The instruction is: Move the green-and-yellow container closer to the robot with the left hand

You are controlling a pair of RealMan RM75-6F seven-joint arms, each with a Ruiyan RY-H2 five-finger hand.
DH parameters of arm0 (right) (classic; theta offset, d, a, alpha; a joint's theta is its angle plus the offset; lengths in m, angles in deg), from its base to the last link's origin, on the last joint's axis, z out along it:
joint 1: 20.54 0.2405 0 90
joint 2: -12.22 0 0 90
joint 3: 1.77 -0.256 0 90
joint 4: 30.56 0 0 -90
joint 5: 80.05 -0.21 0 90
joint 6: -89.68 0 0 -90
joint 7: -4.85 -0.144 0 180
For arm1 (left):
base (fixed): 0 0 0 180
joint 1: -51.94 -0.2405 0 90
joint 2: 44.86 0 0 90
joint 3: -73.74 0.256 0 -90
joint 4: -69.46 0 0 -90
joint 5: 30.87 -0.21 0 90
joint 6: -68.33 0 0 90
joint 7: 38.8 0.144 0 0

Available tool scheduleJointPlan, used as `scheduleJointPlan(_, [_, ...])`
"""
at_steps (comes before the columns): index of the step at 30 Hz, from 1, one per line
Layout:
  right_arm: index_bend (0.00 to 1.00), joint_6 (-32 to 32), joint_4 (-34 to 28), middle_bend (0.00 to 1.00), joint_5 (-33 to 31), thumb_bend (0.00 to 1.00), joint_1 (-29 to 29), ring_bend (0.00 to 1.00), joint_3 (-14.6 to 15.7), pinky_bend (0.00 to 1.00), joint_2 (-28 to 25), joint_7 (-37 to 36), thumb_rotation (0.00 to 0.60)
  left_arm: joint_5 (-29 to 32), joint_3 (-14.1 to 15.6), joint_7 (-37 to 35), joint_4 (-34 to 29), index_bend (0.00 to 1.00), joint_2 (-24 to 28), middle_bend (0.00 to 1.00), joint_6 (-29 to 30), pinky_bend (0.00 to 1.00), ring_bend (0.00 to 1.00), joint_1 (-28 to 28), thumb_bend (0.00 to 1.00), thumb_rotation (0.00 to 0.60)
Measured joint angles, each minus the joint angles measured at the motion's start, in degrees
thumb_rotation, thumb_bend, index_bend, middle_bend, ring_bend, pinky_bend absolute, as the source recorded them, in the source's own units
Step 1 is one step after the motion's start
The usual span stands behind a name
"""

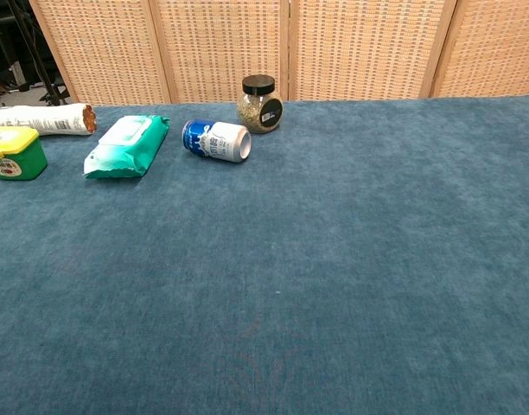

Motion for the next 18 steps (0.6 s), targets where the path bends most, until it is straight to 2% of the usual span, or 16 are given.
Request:
scheduleJointPlan(11, [0.00,-0.28,0.18,0.00,-0.81,0.00,0.13,0.00,-0.39,0.00,-0.20,-1.47,0.600,1.31,-0.35,-1.04,0.30,0.00,1.21,0.00,-3.47,0.00,0.00,1.48,0.00,0.600])
scheduleJointPlan(14, [0.00,-1.02,0.28,0.00,-1.59,0.00,0.41,0.00,-0.62,0.00,-0.14,-1.54,0.600,3.51,-1.73,-1.51,1.88,0.00,1.58,0.00,-7.28,0.00,0.00,3.84,0.00,0.600])
scheduleJointPlan(18, [0.00,-2.71,0.36,0.00,-3.71,0.00,1.10,0.00,-1.24,0.00,0.05,-1.30,0.600,5.21,-3.34,-3.79,7.48,0.00,1.76,0.00,-16.59,0.00,0.00,9.37,0.00,0.600])
